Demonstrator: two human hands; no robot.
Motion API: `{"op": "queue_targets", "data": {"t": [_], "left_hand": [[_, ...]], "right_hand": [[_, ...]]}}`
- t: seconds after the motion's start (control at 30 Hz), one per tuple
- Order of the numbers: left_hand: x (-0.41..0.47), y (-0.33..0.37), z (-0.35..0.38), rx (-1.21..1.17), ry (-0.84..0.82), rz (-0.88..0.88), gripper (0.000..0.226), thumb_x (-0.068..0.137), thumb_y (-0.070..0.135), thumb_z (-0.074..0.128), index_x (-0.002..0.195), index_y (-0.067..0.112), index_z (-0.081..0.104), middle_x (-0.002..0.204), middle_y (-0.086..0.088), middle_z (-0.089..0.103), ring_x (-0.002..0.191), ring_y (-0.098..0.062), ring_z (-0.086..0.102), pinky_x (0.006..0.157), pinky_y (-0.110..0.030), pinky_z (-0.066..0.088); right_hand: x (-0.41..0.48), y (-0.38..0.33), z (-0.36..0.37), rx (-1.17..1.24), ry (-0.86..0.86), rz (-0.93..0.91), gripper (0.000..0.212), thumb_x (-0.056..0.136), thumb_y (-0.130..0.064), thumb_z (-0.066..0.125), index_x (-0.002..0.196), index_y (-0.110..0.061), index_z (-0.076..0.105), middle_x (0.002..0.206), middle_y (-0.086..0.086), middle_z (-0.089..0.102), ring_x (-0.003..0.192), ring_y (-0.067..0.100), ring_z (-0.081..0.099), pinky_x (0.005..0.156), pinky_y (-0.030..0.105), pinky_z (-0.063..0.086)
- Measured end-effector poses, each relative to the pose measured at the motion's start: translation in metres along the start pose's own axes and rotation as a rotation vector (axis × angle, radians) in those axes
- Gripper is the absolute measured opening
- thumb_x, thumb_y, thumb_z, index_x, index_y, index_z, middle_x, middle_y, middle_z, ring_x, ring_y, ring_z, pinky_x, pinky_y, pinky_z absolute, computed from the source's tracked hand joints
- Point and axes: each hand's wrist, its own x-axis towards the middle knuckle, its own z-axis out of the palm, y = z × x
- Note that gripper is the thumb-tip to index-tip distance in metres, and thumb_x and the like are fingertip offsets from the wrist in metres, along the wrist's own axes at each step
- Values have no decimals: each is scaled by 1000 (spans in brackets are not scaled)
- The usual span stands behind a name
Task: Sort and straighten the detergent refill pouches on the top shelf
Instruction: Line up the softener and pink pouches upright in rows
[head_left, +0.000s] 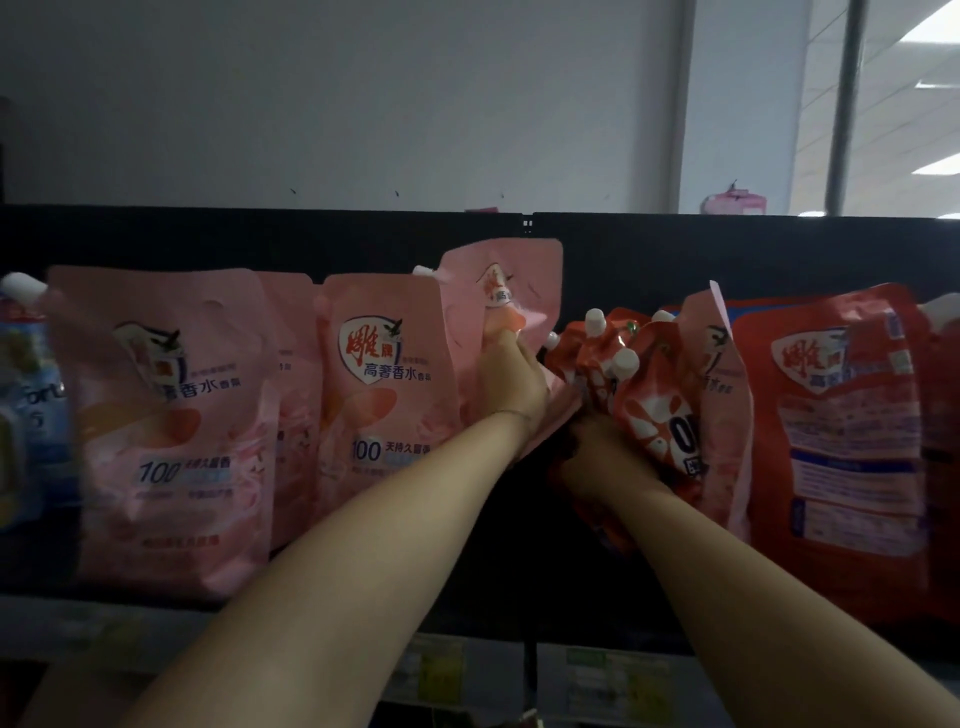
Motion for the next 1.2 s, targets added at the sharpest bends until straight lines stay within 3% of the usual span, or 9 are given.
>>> {"op": "queue_targets", "data": {"t": [0.13, 0.2, 0.3, 0.37, 0.53, 0.7, 0.9, 1.1, 1.2], "left_hand": [[-6, 12, -6, -53, 36, 118, 27, 102, 20, 35, 98, 3, 56, 88, -7, 50, 84, -26, 54, 72, -33, 43], [-6, 19, -9, -57, 56, 128, 29, 103, 20, 36, 96, 2, 57, 84, -5, 51, 78, -20, 53, 63, -16, 37], [-8, 37, -12, -83, 65, 190, 24, 102, 21, 36, 89, 9, 51, 73, 0, 48, 62, -9, 44, 54, -13, 29], [-11, 51, -14, -98, 86, 241, 20, 102, 21, 36, 86, 14, 46, 72, 2, 47, 60, -7, 43, 54, -15, 29], [-17, 79, -33, -132, 97, 323, 18, 102, 18, 38, 85, 15, 43, 77, 1, 49, 63, -5, 47, 54, -9, 34], [-18, 87, -50, -125, 101, 433, 18, 102, 20, 41, 90, 13, 52, 77, 0, 55, 64, -5, 52, 55, -8, 37], [-31, 80, -82, -112, 67, 543, 21, 101, 21, 42, 81, 17, 45, 68, 8, 46, 56, -4, 46, 52, -10, 34], [-33, 63, -121, -78, 3, 714, 23, 98, 23, 50, 76, 20, 44, 65, 11, 44, 54, -3, 46, 53, -12, 37], [-35, 52, -141, -1, -71, 862, 23, 96, 24, 52, 76, 20, 41, 67, 8, 44, 53, -8, 44, 52, -19, 40]], "right_hand": [[-5, -8, -11, 278, 1, 32, 17, 86, -16, 57, 99, -18, 66, 93, 3, 70, 81, 18, 66, 77, 40, 57], [-11, -16, -20, 424, -26, -6, 12, 87, -13, 63, 93, -24, 62, 92, -2, 68, 85, 15, 65, 79, 31, 56], [-25, -33, -35, 602, -134, -69, 43, 82, -7, 73, 105, -32, 47, 106, -15, 54, 96, 3, 56, 82, 11, 47], [-27, -37, -41, 579, -164, -73, 72, 80, -9, 75, 137, -21, 33, 125, -9, 44, 112, 9, 48, 96, 19, 42], [-28, -40, -60, 931, -222, -55, 100, 55, -9, 85, 142, -6, 36, 116, -4, 61, 106, 10, 60, 87, 25, 50], [-40, -42, -73, 1490, -509, -76, 52, 52, -24, 86, 98, -7, 70, 92, 11, 69, 89, 26, 65, 83, 41, 49], [-54, -77, -62, 1756, -416, -69, 95, 56, -47, 87, 136, -14, 48, 127, 18, 60, 113, 37, 60, 87, 52, 51], [-66, -116, -44, 1918, -302, -147, 72, 70, -39, 82, 131, -12, 55, 128, 19, 59, 117, 37, 58, 82, 52, 54], [-72, -131, -25, 1990, -138, -55, 43, 95, -25, 52, 135, -9, 51, 128, 21, 56, 118, 37, 55, 89, 52, 52]]}}
